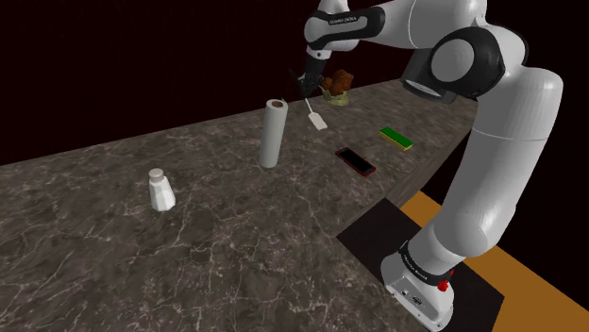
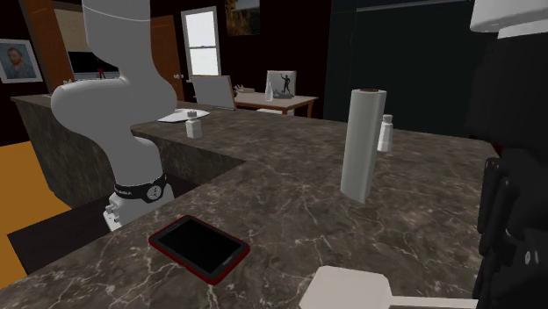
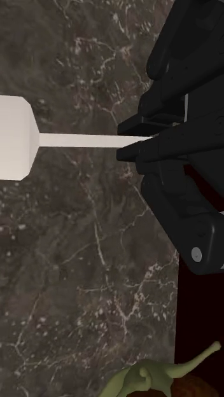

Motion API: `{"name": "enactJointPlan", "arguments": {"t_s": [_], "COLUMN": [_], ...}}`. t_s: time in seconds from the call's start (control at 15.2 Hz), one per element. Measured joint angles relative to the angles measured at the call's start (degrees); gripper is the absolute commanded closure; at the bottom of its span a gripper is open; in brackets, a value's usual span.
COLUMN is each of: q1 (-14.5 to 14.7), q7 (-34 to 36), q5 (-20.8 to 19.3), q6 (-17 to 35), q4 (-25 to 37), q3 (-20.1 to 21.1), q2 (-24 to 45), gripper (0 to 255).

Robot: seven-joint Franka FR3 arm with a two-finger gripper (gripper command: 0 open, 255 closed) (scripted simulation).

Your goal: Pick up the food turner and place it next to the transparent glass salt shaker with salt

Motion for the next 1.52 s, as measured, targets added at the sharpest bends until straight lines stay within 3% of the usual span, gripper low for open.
{"name": "enactJointPlan", "arguments": {"t_s": [1.06,1.52], "q1": [-0.2,4.7], "q7": [0.4,7.2], "q5": [-0.3,-2.2], "q6": [-11.6,-8.4], "q4": [10.6,-0.9], "q3": [-0.2,1.9], "q2": [-1.0,-9.5], "gripper": [255,255]}}
